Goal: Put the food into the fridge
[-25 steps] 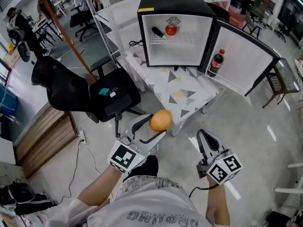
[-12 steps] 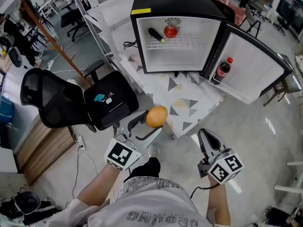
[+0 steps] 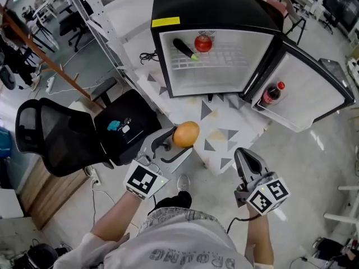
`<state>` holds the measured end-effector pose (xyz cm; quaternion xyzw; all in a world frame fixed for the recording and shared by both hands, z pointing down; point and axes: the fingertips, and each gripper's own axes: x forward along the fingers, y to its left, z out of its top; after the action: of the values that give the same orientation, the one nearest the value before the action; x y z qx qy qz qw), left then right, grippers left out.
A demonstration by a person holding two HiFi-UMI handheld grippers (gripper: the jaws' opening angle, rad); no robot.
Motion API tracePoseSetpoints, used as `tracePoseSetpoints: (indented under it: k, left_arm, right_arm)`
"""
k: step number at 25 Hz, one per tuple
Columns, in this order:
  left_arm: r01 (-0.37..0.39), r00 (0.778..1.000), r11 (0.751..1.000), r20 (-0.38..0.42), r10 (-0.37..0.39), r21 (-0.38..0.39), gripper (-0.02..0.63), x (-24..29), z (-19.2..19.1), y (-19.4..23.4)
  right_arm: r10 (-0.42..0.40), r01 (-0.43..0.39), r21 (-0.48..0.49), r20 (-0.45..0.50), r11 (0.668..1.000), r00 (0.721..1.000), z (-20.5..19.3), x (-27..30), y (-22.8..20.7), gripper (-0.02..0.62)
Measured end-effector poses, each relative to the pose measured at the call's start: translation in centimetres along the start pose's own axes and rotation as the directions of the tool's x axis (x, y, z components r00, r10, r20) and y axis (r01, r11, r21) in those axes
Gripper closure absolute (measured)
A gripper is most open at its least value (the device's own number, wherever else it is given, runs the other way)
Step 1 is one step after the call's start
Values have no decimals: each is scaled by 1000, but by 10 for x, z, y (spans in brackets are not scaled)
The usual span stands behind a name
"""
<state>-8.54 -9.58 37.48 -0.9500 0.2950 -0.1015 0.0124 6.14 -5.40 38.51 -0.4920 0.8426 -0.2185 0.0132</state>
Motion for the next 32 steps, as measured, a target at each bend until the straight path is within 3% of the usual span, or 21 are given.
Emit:
tracePoseSetpoints:
  k: [7,16,32]
  left_arm:
    - [38,999,999,-6,-38,5,328,17,-4,40]
    - [79,997,997,7,-79,23,328,30,-5,59]
    - [64,998,997,-3,-64,53,328,71,5,76]
  right_arm:
    - [-25,25,1,-5,1000,1000,10,39,-5,594]
    - [-52,52,3,-11,999,999,12,60,-8,594]
    - [-35,35,4,7,999,999,29,78,-37,594]
